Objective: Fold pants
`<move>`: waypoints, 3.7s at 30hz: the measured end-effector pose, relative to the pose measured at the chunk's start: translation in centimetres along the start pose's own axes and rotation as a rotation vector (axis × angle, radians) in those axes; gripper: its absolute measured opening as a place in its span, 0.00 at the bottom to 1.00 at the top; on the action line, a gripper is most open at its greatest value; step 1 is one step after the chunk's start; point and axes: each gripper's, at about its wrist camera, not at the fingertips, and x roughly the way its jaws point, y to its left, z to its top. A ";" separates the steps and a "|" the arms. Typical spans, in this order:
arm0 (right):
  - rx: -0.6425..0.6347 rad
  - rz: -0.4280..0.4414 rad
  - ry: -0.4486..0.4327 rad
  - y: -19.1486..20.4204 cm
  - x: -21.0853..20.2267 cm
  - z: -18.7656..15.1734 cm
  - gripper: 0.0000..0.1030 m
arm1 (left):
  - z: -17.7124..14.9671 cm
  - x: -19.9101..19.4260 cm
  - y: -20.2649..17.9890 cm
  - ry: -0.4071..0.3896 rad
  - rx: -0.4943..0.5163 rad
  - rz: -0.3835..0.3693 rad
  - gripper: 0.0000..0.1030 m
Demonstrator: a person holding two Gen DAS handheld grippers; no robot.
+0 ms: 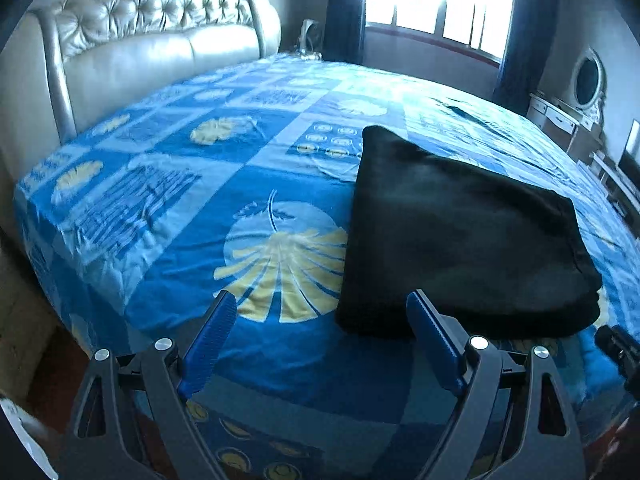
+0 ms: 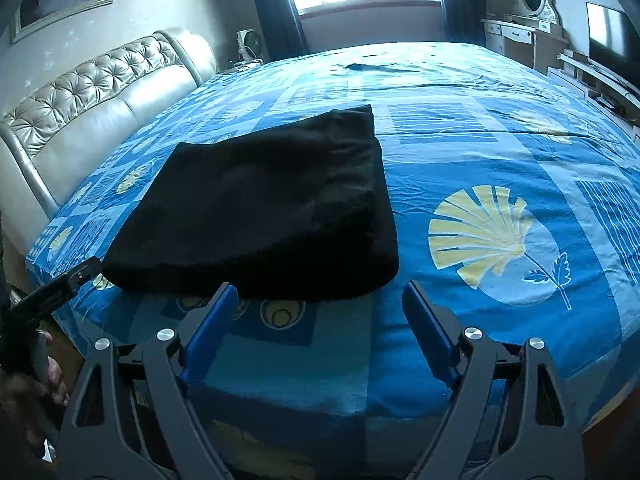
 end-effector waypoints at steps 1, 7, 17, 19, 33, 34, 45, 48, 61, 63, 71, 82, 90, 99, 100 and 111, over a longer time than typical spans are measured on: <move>0.001 0.001 0.001 0.0 0.0 0.0 0.82 | 0.0 0.0 -0.1 0.000 0.003 0.013 0.83; 0.022 0.012 0.004 -0.4 0.0 0.0 0.82 | 0.0 -0.5 -1.0 -0.032 0.079 0.031 0.83; 0.039 0.024 0.006 -0.7 0.0 -0.1 0.82 | 0.1 -0.9 -1.3 -0.025 0.086 0.006 0.83; 0.041 0.024 0.008 -0.8 0.1 -0.1 0.82 | -0.1 -0.9 -1.8 -0.019 0.101 0.000 0.83; 0.043 0.027 0.010 -0.6 0.1 -0.2 0.82 | -1.0 -0.9 -3.6 -0.009 0.162 0.012 0.83; 0.042 0.027 0.009 -0.6 0.1 -0.2 0.82 | -1.0 -1.0 -3.8 -0.017 0.178 0.018 0.83; 0.039 0.028 0.012 -0.5 0.1 -0.3 0.82 | -0.9 -1.2 -3.9 -0.039 0.186 0.037 0.83; 0.038 0.028 0.012 -0.5 0.1 -0.3 0.82 | -0.7 -1.2 -3.7 -0.043 0.180 0.040 0.83; 0.038 0.027 0.013 -0.5 0.1 -0.3 0.82 | -0.6 -1.4 -4.0 -0.050 0.189 0.021 0.83; 0.035 0.027 0.015 -0.4 0.1 -0.4 0.82 | -0.6 -1.6 -4.1 -0.054 0.191 0.017 0.83; 0.032 0.028 0.019 -0.5 0.2 -0.4 0.82 | -0.7 -1.4 -4.4 -0.041 0.205 -0.014 0.83; 0.025 0.031 0.023 -0.8 0.5 -0.2 0.82 | -0.7 -1.3 -4.4 -0.036 0.198 -0.004 0.83; 0.026 0.030 0.023 -0.7 0.5 -0.2 0.82 | -0.5 -1.5 -4.3 -0.030 0.184 -0.017 0.83; 0.026 0.031 0.026 -0.9 0.5 -0.2 0.82 | -0.5 -2.1 -4.7 -0.030 0.201 0.055 0.88; 0.026 0.031 0.027 -0.9 0.5 -0.1 0.82 | -0.6 -2.0 -4.7 -0.004 0.208 0.049 0.88; 0.041 0.039 0.025 -1.8 0.6 0.1 0.83 | 0.2 -2.4 -4.3 0.014 0.162 -0.030 0.88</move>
